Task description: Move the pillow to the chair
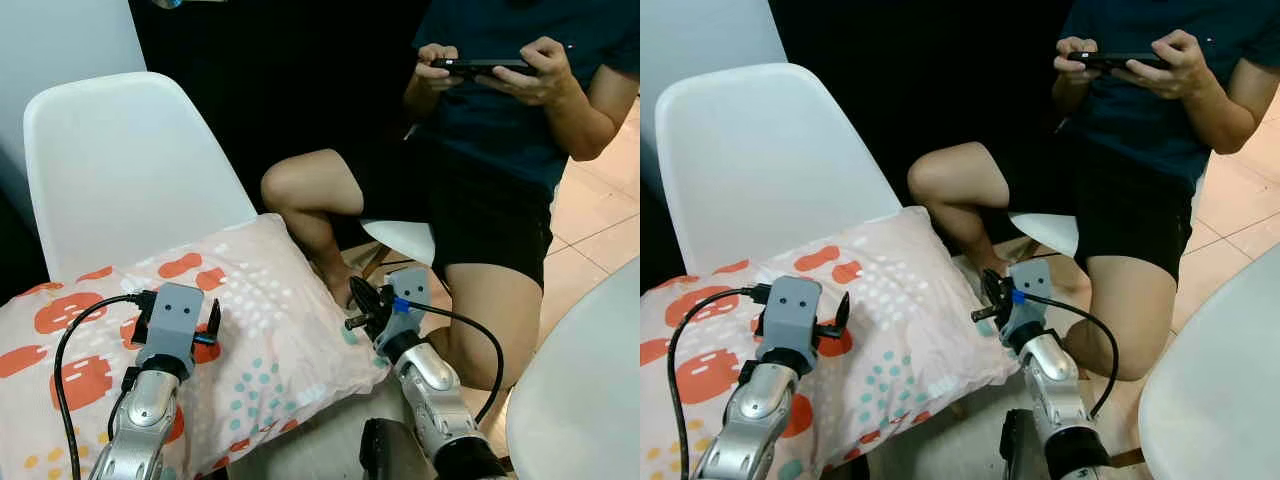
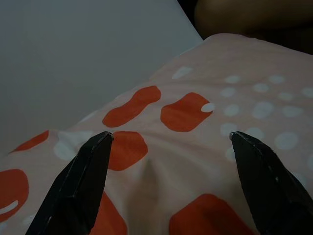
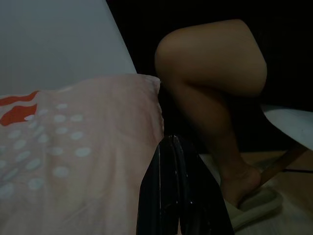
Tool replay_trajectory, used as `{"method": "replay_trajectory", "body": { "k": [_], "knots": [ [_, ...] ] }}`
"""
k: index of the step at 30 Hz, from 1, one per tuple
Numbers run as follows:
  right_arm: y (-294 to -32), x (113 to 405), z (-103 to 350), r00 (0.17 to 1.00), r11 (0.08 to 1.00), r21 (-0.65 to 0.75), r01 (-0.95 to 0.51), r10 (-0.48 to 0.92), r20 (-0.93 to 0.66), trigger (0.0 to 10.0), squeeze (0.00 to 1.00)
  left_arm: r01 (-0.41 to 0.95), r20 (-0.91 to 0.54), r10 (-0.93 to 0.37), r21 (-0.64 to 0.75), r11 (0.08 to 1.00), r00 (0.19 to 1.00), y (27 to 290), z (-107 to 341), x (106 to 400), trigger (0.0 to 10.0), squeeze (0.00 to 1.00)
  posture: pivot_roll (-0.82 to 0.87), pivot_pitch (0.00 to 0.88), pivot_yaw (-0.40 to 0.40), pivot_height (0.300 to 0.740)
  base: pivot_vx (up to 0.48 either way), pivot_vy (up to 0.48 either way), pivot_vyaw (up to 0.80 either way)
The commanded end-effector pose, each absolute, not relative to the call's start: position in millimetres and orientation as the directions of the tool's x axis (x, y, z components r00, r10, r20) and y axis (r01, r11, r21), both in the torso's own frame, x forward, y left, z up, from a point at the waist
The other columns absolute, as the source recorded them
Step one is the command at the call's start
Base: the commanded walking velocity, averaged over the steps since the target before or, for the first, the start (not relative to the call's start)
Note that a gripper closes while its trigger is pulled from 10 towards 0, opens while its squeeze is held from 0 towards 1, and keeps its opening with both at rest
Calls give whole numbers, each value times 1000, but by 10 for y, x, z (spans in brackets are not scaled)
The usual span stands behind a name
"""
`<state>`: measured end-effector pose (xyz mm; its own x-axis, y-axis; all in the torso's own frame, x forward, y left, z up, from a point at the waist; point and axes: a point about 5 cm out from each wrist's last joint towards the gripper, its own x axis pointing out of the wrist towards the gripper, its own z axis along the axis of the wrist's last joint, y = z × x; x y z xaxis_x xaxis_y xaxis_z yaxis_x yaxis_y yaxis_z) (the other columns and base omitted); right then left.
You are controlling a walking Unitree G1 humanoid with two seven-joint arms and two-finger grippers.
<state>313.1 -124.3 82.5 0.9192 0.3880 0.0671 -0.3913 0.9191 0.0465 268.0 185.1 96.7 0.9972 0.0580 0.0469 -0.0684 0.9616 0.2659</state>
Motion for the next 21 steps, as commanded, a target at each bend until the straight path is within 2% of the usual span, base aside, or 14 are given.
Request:
{"method": "replay_trajectory", "body": {
  "k": [1,11,21],
  "knots": [
    [-1257,3109,786,920,919,48,-391,388,58,10000,0,-74,30,68,265,961,997,1868,913,2659,10000,0,17,45,-53,587,0,0,0],
    [-1249,3105,795,914,914,48,-403,399,66,10000,0,-70,27,65,264,962,997,1853,901,2641,10000,0,15,38,-53,587,0,0,0],
    [-1268,3105,809,912,912,45,-407,404,75,10000,0,-64,28,59,263,963,998,1832,906,2653,10000,0,13,39,-53,632,0,0,0]
  ]
}}
